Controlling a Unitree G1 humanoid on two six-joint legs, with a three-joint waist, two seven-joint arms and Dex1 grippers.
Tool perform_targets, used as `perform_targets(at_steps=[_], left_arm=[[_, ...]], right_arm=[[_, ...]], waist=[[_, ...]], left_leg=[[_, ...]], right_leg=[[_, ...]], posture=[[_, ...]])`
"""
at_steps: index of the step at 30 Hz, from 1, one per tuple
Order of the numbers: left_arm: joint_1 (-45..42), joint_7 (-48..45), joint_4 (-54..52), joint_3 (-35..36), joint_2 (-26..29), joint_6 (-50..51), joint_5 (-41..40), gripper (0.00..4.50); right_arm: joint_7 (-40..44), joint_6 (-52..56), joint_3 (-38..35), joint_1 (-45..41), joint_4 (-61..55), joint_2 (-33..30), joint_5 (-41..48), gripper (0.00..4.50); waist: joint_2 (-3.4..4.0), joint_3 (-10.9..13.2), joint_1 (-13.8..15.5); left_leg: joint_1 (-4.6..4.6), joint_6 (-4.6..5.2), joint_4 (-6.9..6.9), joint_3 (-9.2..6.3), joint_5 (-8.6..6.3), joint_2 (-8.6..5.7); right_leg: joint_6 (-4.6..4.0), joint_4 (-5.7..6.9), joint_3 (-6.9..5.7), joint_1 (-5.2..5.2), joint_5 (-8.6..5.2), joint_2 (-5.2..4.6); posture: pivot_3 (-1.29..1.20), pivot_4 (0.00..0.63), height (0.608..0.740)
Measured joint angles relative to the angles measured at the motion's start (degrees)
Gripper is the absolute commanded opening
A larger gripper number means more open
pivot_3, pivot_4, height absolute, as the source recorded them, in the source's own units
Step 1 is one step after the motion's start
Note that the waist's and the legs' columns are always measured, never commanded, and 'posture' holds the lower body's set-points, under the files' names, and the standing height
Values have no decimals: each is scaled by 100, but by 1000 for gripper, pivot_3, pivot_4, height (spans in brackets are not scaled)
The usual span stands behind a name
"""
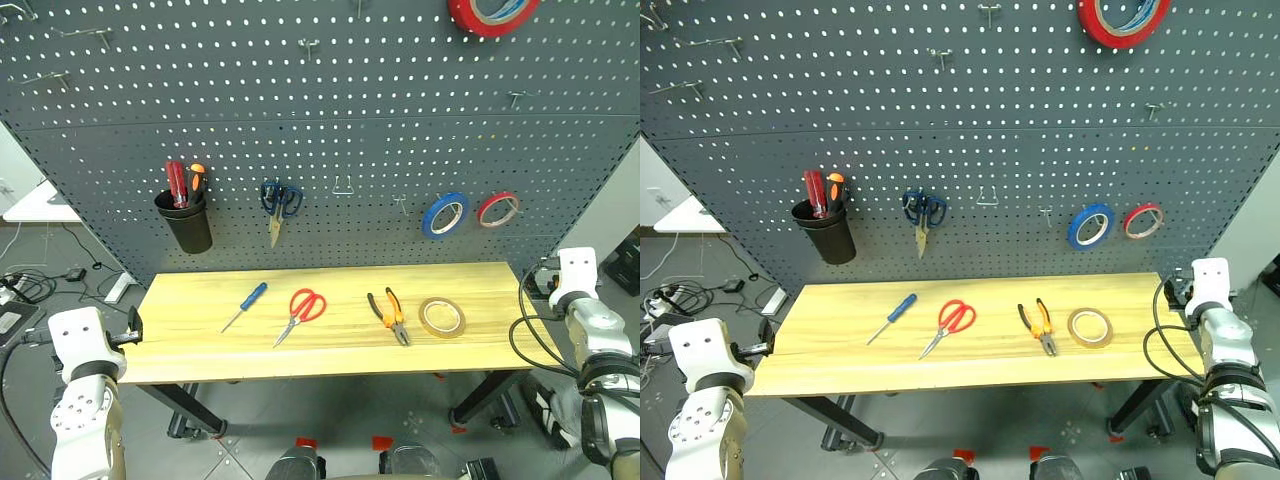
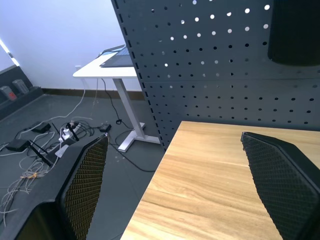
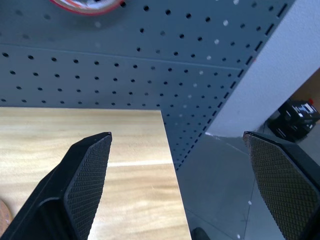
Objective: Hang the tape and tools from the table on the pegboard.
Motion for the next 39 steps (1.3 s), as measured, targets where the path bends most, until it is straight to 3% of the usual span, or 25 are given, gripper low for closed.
perform_targets(at_steps=[9,12,17,21,25,29,34,39], left_arm=[[60,117,-1,0,-1,50,75,4473],[167,51,-41,1,-24,264,-8,4473],[414,-416,-559,-161,-36,377,-238,4473],[330,-754,-1003,-589,-19,697,-322,4473],[-92,-1009,-1250,-1141,288,1100,-196,4473],[-351,-1501,-1475,-1848,564,1332,-59,4473],[-756,-2840,-1496,-2555,970,1696,-539,4473],[-1138,-3858,-1499,-2951,1339,1603,-715,4473]], right_arm=[[162,-43,72,4,-30,68,-26,4500],[565,-44,266,81,-308,124,-43,4500],[1427,172,720,685,-1416,171,-114,4500],[2185,664,1409,1480,-2922,191,-271,4500],[2499,1647,1723,1733,-4104,138,-323,4500],[2649,2436,1968,1552,-4551,59,-486,4500],[2867,2769,2354,1051,-4329,25,-793,4500],[2907,2717,2675,393,-3598,163,-1125,4500]], waist=[[-1,0,4],[-1,0,-1],[-6,-3,28],[2,20,73],[15,211,55],[14,408,22],[-9,686,-54],[-23,894,-158]], left_leg=[[2,13,7,20,-13,-1],[4,13,7,22,-16,0],[-1,18,13,19,-27,-1],[-4,17,17,16,-37,-4],[-3,14,25,20,-38,-2],[-7,26,24,33,-43,-3],[-100,30,25,54,-46,8],[-110,49,28,72,-61,10]], right_leg=[[13,-2,28,-2,-1,0],[15,-2,31,-3,-2,1],[25,-4,33,-4,-9,1],[34,-3,37,-4,-17,1],[27,2,44,-6,-21,1],[34,-4,58,-14,-17,1],[0,8,59,-114,4,1],[-2,-9,64,-113,1,-1]], posture=[[-90,0,740],[-92,0,740],[-115,3,740],[-144,65,740],[-178,125,740],[-207,189,740],[-219,236,740],[-206,266,740]])
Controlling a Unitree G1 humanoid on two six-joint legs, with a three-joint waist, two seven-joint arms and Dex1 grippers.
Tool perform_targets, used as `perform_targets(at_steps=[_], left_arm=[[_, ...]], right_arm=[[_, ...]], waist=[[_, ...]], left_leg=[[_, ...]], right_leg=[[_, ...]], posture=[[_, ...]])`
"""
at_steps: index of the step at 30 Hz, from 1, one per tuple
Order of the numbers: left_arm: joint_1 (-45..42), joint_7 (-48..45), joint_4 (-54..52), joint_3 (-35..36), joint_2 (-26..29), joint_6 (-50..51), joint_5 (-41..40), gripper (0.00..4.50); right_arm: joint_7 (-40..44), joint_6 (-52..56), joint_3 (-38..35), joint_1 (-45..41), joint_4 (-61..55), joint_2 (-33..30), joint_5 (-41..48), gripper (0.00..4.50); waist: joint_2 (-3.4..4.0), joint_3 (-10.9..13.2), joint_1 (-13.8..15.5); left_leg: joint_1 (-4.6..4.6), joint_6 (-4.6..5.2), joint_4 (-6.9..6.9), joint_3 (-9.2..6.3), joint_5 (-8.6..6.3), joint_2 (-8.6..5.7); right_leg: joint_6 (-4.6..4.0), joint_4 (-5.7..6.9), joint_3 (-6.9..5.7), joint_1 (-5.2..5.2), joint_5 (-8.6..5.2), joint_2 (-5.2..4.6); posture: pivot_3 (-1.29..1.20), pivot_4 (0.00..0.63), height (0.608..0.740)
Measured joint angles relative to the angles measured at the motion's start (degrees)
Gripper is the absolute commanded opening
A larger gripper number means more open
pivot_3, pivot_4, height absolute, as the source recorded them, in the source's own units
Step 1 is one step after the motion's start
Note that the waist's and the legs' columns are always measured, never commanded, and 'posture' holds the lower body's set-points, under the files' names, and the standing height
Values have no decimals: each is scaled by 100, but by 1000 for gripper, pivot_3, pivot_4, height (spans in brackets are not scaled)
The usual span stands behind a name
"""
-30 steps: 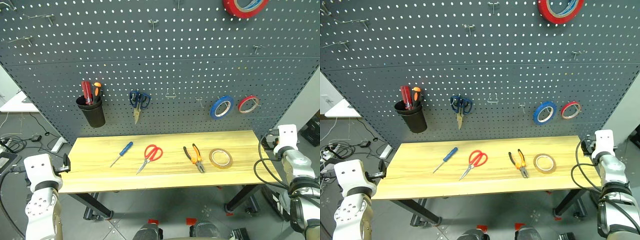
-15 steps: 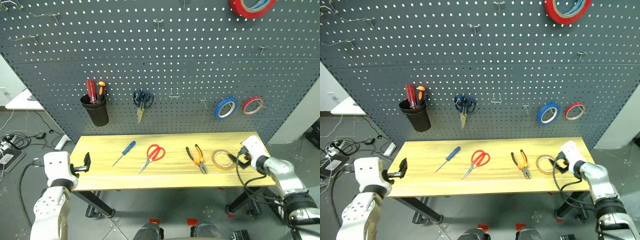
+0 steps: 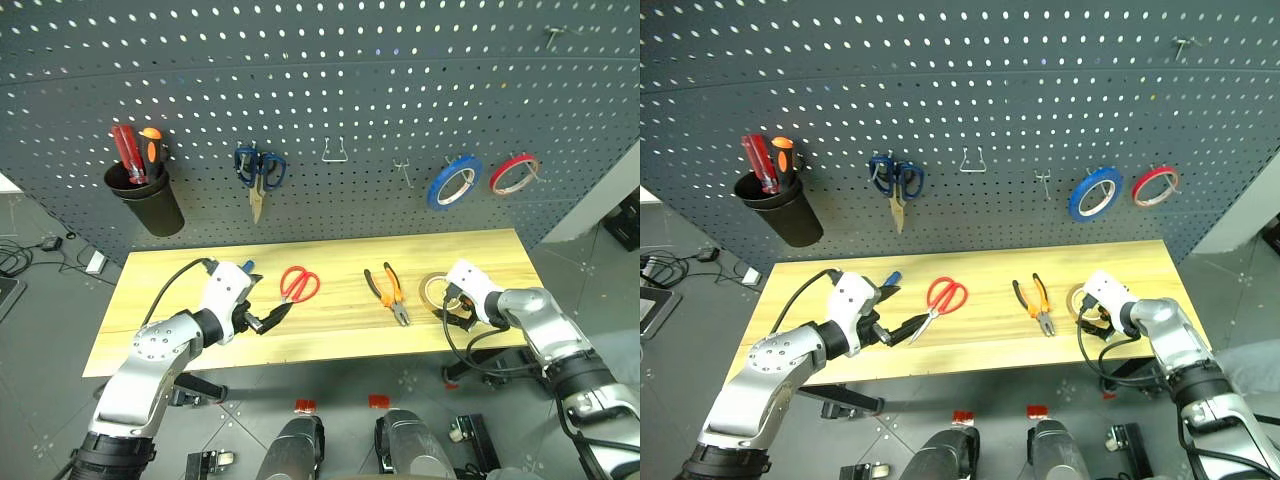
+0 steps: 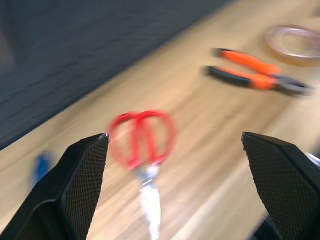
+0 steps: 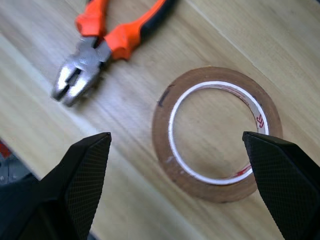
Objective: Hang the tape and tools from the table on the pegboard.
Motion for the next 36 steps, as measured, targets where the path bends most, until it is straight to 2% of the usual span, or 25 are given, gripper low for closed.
perform_targets(at_steps=[7,11,20,23,25,29,33,36], left_arm=[[-519,-1263,17,-780,296,-171,-42,4473],[-593,-1547,63,-1008,317,-389,42,4500],[-684,-1646,178,-1181,317,-665,205,4500],[-648,-1587,177,-1150,278,-726,201,4500],[-576,-1454,181,-1046,209,-734,187,4500],[-564,-1014,210,-655,-83,-759,135,4500],[-699,-657,232,-421,-434,-807,14,4500],[-753,-582,229,-394,-590,-768,-106,4500]], right_arm=[[241,-478,574,-905,1606,307,-538,4500],[311,-762,735,-1289,2190,387,-786,3579],[473,-1268,941,-1789,3073,594,-1117,487],[358,-1339,859,-1728,2990,521,-1099,445],[182,-1346,617,-1437,2401,291,-1066,445],[-409,-1032,-302,-40,-386,-257,-962,445],[-1265,-455,-841,1480,-3026,280,-1069,445],[-1726,-413,-731,2118,-4024,580,-1376,445]], waist=[[-15,216,-19],[-20,219,-21],[-22,214,-19],[-21,213,-18],[-20,213,-12],[-17,205,20],[-23,190,-28],[-21,189,-65]], left_leg=[[-6,8,4,12,-6,-3],[-3,7,7,11,-6,-2],[6,-14,16,10,6,-3],[3,-17,16,11,8,-5],[-3,-19,15,11,8,-5],[-23,-25,16,7,5,-4],[-28,-29,17,11,3,-1],[-23,-29,22,19,3,-4]], right_leg=[[1,-2,11,-10,-1,-4],[2,4,9,-9,0,-3],[20,10,13,-2,10,-2],[22,11,15,-8,11,-2],[23,11,15,-15,10,-2],[40,11,7,-31,1,-3],[48,19,7,-38,-3,-1],[65,23,20,-38,7,-1]], posture=[[-194,264,740],[-192,247,740],[-191,202,740],[-193,192,740],[-203,184,740],[-225,177,740],[-243,176,740],[-279,177,740]])
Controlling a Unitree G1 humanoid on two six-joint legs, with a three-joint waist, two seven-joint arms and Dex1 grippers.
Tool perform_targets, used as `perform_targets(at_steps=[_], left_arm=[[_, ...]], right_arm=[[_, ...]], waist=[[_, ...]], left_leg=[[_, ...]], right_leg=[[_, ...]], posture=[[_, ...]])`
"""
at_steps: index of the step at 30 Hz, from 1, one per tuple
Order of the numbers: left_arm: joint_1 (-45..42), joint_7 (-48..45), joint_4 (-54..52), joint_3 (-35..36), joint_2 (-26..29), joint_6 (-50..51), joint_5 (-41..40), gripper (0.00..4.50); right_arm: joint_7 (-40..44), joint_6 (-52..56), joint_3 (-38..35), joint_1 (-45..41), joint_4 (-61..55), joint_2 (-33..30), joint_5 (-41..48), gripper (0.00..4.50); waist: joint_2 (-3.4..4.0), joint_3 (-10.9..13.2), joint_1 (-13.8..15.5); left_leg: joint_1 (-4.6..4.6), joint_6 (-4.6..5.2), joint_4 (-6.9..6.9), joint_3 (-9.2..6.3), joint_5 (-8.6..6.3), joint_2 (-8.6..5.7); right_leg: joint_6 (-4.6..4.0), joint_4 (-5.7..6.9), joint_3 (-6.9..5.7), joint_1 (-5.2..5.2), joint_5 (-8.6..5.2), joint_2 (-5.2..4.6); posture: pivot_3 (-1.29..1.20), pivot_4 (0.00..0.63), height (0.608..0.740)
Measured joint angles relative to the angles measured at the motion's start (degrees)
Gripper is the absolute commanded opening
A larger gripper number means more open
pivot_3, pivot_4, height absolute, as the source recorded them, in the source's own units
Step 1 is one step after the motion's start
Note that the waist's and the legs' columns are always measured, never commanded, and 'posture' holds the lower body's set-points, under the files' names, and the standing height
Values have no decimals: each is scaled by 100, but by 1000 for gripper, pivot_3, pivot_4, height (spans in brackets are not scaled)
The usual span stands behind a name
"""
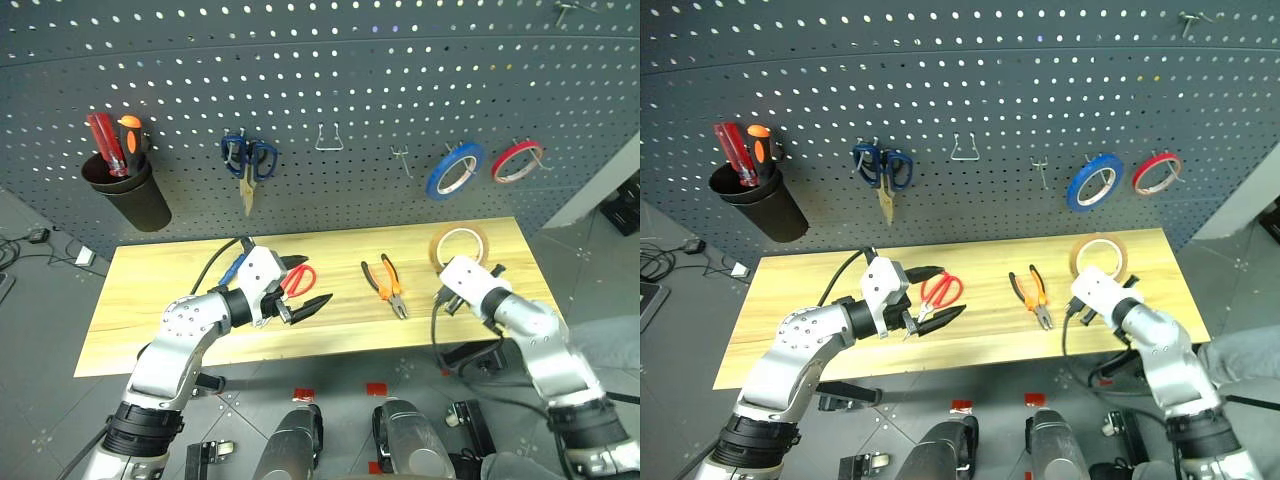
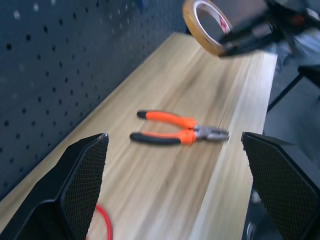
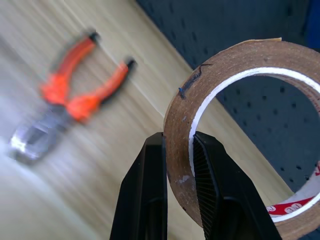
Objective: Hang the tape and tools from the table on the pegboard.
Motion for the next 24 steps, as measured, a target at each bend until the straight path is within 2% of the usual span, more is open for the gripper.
perform_targets(at_steps=[2,5,11,19,20,24], left_arm=[[-127,73,5,113,-159,81,-202,4500],[-444,158,14,306,-248,226,-477,4500],[-741,156,148,440,-205,398,-608,4500],[-680,170,152,439,-100,423,-600,4500],[-641,173,144,438,-93,424,-599,4500],[-317,170,105,439,107,402,-525,4500]], right_arm=[[-411,-288,191,57,-443,189,-370,445],[-642,-621,468,-390,-585,363,-620,445],[-820,-1361,552,-2086,1268,405,-604,445],[-855,-2138,780,-3210,3230,678,-580,444],[-851,-2176,781,-3227,3306,710,-577,1163],[-695,-2134,772,-3051,3135,749,-400,2350]], waist=[[0,0,-28],[-4,-2,-74],[-14,-9,-105],[-15,-9,-203],[-15,-9,-225],[-15,-9,-257]], left_leg=[[0,0,4,1,0,-1],[20,-9,5,3,15,-1],[38,-2,2,45,31,19],[18,-6,-9,116,29,73],[17,-6,-10,117,28,74],[17,-4,-7,124,26,75]], right_leg=[[17,1,7,-3,13,2],[21,-2,14,14,34,6],[12,-3,73,10,68,40],[6,-7,125,-38,73,82],[5,-7,125,-39,73,83],[5,-4,135,-44,74,83]], posture=[[-287,175,740],[-277,171,740],[-252,170,740],[-232,174,740],[-232,174,740],[-233,188,740]])
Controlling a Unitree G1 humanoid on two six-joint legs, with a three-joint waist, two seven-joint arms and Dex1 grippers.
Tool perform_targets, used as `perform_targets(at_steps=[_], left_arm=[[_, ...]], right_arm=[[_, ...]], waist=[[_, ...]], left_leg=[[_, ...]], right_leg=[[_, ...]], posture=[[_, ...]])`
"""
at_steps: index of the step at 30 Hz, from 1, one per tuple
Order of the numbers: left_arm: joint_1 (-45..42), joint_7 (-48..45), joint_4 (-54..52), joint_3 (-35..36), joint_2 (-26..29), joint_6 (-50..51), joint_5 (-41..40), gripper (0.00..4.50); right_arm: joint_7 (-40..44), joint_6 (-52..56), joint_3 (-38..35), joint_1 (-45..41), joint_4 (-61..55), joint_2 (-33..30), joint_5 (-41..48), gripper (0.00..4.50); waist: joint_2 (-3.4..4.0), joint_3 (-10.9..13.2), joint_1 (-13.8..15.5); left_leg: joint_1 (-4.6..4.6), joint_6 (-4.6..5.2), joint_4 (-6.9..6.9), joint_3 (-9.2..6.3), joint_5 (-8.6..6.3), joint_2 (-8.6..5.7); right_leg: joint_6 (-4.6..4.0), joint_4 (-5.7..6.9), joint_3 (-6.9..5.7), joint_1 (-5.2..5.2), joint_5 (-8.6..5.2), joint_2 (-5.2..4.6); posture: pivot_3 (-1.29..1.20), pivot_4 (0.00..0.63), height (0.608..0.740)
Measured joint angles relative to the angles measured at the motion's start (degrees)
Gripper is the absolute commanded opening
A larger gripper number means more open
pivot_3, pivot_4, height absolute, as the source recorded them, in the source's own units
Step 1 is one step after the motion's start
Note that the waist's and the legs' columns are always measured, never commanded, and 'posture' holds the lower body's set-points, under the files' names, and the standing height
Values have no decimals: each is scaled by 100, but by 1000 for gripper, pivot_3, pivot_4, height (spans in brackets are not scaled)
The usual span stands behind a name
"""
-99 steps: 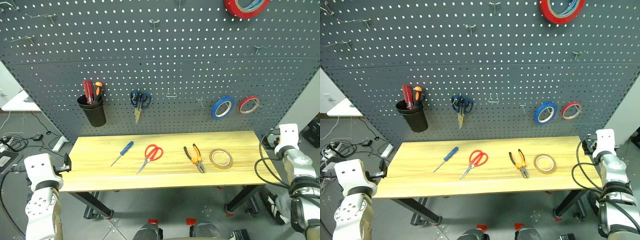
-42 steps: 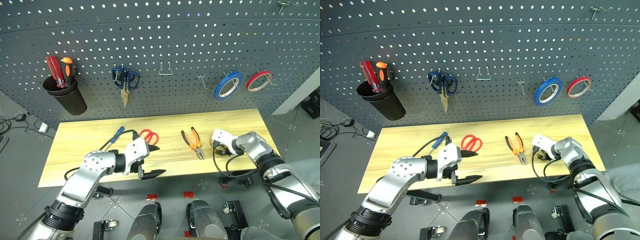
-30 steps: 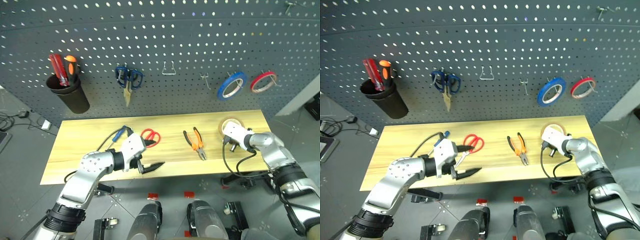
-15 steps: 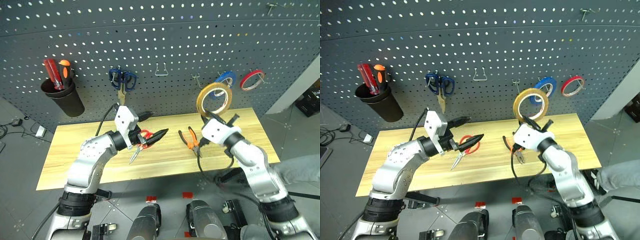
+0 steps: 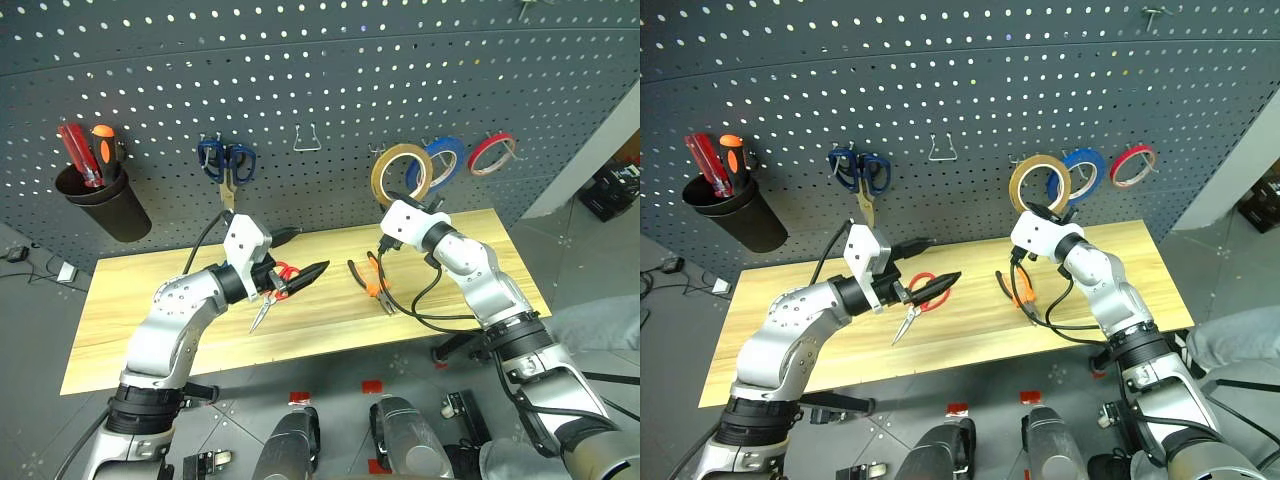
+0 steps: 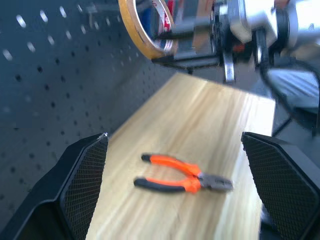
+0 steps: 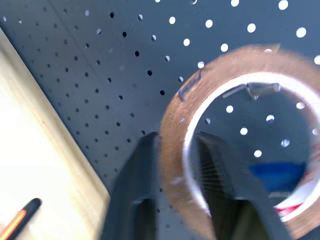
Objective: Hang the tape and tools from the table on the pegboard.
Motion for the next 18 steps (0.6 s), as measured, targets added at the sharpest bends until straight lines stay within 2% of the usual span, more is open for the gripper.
perform_targets(at_steps=[6,11,15,18], left_arm=[[670,-136,-29,82,466,-149,164,4500],[1503,-450,-118,269,1161,-313,321,4500],[2052,-651,-179,291,1677,-831,765,4500],[2341,-694,-213,314,1762,-1037,929,4500]], right_arm=[[474,890,-34,1017,-1334,66,201,4472],[810,3526,-282,1629,-2387,852,738,4472],[551,5681,-650,1196,-2361,1777,1114,4472],[162,6528,-800,642,-1955,2092,1144,4472]], waist=[[1,1,14],[5,7,30],[9,28,43],[13,69,99]], left_leg=[[0,4,1,-2,-3,4],[3,21,-5,-8,-16,13],[5,20,-7,-8,-16,15],[9,21,-5,-8,-16,15]], right_leg=[[-9,5,2,-5,6,2],[-30,4,4,-12,16,7],[-56,2,6,-16,31,7],[-58,-2,5,-23,32,6]], posture=[[-219,217,740],[-182,251,740],[-152,293,740],[-136,316,740]])
